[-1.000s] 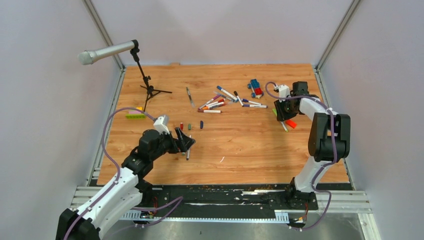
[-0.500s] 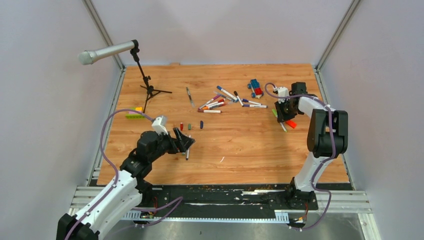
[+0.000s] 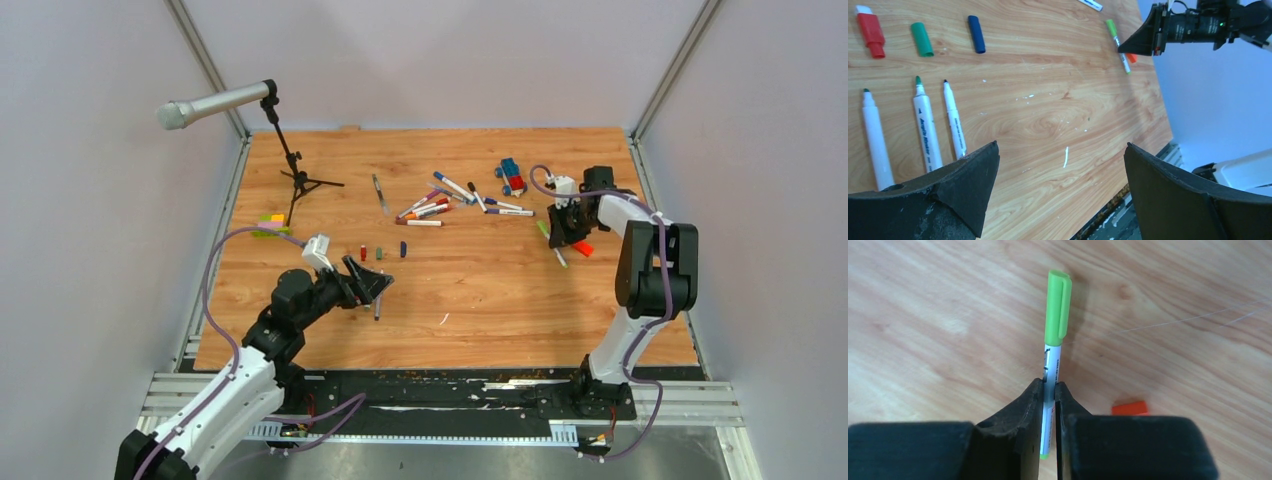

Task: Open the pen caps
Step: Pick up the pen from the center of the board.

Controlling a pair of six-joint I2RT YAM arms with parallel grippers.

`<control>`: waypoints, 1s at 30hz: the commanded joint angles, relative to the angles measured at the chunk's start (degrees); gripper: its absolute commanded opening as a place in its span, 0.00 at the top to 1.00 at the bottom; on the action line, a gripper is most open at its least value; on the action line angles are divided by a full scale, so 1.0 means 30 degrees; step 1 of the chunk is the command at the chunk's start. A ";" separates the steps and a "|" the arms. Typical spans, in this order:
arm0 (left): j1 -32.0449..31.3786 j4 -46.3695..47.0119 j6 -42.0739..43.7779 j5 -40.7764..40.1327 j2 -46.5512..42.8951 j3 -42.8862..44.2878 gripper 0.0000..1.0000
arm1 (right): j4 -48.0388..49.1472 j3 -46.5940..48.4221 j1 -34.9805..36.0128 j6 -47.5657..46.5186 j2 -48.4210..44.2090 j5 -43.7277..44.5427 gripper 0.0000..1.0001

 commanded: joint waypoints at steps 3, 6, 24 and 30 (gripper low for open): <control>0.0053 0.5307 -0.2719 0.0733 0.0276 -0.1200 0.00 | -0.0321 -0.0564 -0.0041 0.0830 -0.2188 -0.4019 1.00; -0.0082 0.7053 -0.3441 0.0546 0.1098 -0.1456 0.00 | -0.0263 -0.0726 -0.0041 0.1230 -0.2314 -0.5968 1.00; -0.4337 1.6305 -0.5235 -0.4314 1.4194 0.2308 0.05 | -0.0495 -0.0919 0.3110 0.1601 -0.1338 -1.2747 1.00; -0.5218 1.8702 -0.6367 -0.4919 1.8405 0.4178 0.11 | -0.0734 -0.0802 0.5021 0.1259 -0.1079 -1.3034 1.00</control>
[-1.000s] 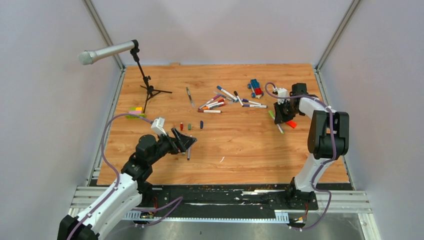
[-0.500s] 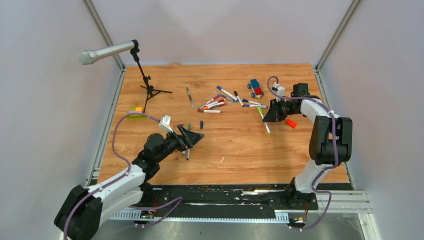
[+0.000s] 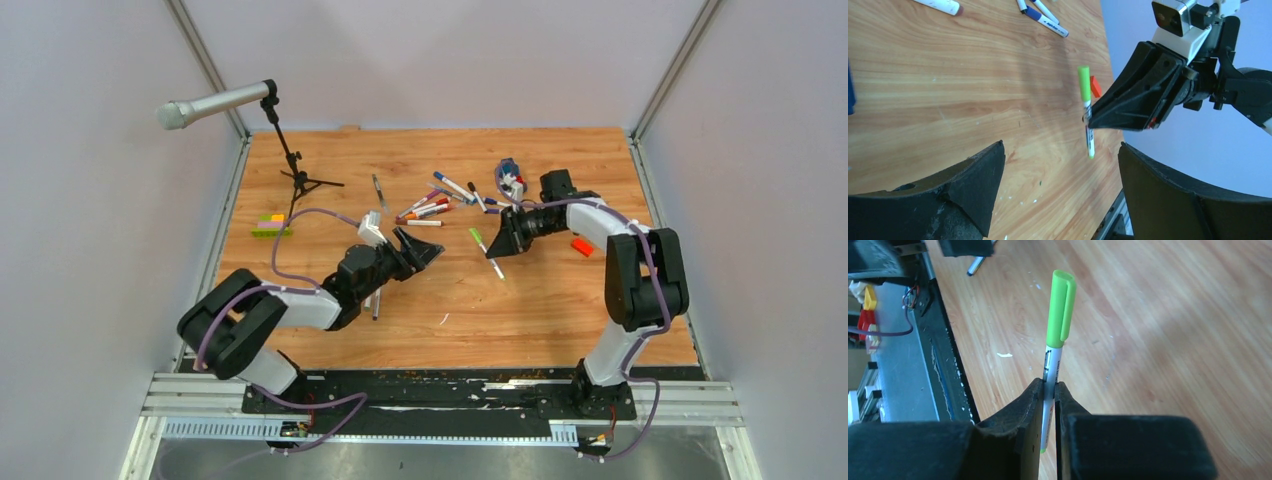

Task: Open the pen caps
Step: Pick up the pen from the center of the board, then open the pen cap from the pen.

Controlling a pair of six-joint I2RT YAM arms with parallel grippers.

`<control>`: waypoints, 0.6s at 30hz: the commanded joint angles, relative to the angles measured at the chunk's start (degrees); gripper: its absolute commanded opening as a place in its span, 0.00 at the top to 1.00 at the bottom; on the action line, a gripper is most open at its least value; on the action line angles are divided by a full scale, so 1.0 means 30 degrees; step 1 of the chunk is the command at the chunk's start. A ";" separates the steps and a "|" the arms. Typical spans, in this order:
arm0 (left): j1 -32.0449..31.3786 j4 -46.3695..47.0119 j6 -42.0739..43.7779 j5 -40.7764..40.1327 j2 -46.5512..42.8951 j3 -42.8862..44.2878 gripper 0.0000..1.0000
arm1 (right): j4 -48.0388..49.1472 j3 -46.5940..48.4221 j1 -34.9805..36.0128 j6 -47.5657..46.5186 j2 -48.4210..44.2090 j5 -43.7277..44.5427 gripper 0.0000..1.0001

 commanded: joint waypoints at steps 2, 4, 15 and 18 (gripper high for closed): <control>-0.0768 0.3845 -0.1318 -0.1012 0.2930 0.1829 0.14 | -0.0120 0.0276 0.1498 -0.0519 0.0552 -0.1221 1.00; -0.1061 0.4035 -0.1503 -0.1172 0.3802 0.2445 0.16 | -0.0211 0.0342 0.1970 -0.0594 0.0701 -0.1234 1.00; -0.1566 0.4007 -0.2049 -0.1465 0.5909 0.3453 0.36 | -0.0361 0.0570 0.3078 -0.0625 0.0973 -0.1545 1.00; -0.1691 0.3866 -0.2056 -0.1503 0.6140 0.3555 0.40 | -0.0339 0.0584 0.3097 -0.0575 0.0980 -0.1735 1.00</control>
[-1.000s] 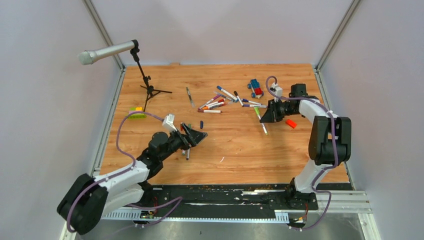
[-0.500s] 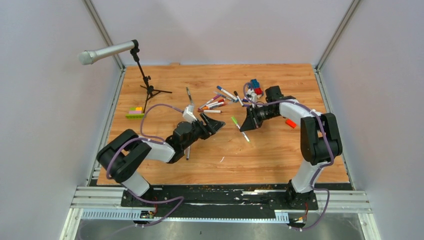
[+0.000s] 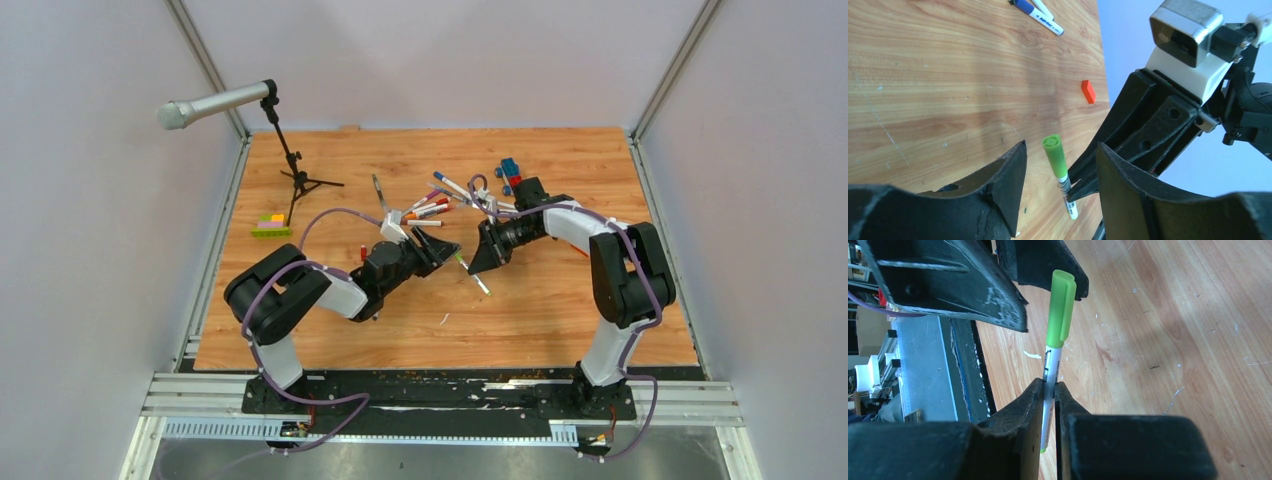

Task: Open the pen caps
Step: Open the pen cap from the pen.

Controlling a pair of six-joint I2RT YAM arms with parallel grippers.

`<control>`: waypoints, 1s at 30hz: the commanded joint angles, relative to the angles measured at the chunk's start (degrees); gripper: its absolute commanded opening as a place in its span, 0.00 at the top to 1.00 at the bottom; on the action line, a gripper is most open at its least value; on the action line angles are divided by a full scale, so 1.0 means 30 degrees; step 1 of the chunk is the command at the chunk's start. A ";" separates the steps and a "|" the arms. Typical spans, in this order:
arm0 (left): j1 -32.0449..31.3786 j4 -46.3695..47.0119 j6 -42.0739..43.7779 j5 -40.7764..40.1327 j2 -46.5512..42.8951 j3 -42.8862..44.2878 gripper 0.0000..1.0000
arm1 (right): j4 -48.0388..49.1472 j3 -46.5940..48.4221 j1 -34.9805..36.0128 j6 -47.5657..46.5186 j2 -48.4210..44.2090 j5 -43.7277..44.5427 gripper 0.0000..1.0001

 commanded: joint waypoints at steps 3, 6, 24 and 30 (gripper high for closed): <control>-0.0337 0.0833 -0.0207 -0.0357 0.0613 0.0669 0.46 | 0.0084 0.0565 0.0069 -0.0385 0.0039 -0.1154 1.00; -0.0411 0.0834 -0.0236 -0.0253 0.0884 0.0948 0.52 | 0.0069 0.0537 0.0069 -0.0369 -0.0003 -0.1263 1.00; -0.0434 0.1078 0.0210 -0.0595 0.0877 0.0622 1.00 | 0.0400 0.0337 0.0187 0.0035 0.0131 -0.1153 0.74; -0.0463 0.1487 0.0116 -0.0617 0.0891 0.0609 1.00 | 0.0506 0.0285 0.0416 0.0148 0.0176 -0.1101 0.59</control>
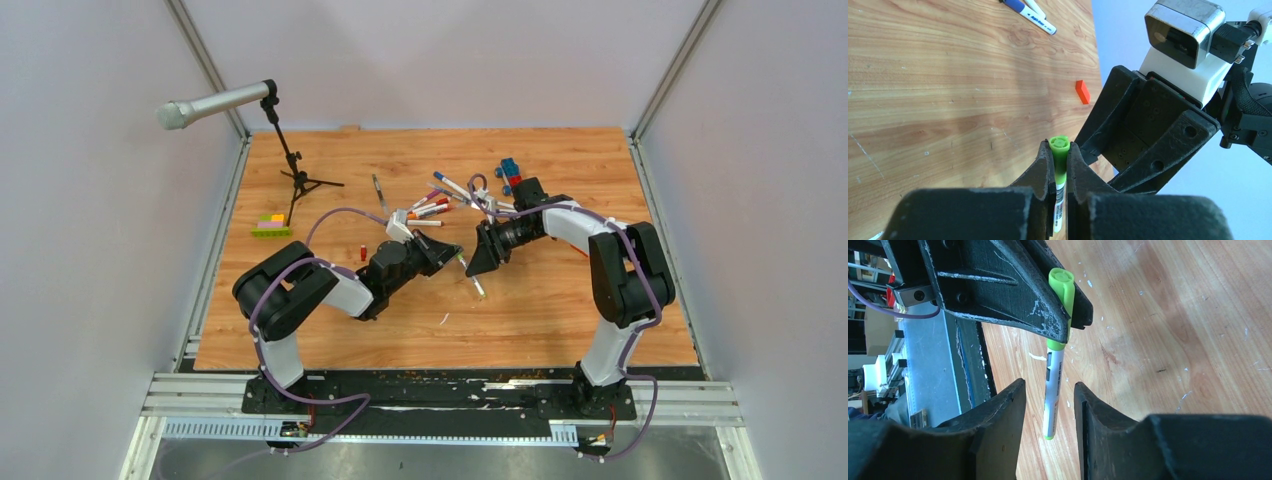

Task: Open the pen caps
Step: Open the pen cap from the pen.

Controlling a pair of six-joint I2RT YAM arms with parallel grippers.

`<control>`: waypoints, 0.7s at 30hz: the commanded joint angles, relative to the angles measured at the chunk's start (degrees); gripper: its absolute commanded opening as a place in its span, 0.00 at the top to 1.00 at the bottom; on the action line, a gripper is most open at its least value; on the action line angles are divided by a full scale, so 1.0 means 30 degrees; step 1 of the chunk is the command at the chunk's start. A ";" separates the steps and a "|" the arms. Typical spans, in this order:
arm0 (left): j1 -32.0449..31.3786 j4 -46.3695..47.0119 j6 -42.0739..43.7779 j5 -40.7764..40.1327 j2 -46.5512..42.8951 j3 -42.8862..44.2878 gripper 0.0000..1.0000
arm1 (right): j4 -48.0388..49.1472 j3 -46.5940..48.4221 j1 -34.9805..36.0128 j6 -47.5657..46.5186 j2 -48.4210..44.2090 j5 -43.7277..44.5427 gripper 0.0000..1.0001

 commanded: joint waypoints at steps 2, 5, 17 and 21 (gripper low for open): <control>-0.0103 0.1135 0.0378 -0.0518 -0.0069 -0.0073 1.00 | 0.0574 0.0259 0.0402 0.0058 0.0152 -0.0670 0.59; -0.0106 0.1415 0.0298 -0.0468 -0.0055 -0.0099 1.00 | 0.0660 0.0277 0.0594 0.0186 0.0228 -0.0523 0.64; 0.3438 0.1285 0.0363 -0.1315 -0.2512 -0.0806 1.00 | 0.0480 0.0182 0.1037 0.0334 0.0533 -0.0452 1.00; 0.4712 -0.2321 0.1848 -0.2771 -0.5535 -0.0379 1.00 | 0.0437 0.0255 0.1591 0.0468 0.0569 -0.0280 1.00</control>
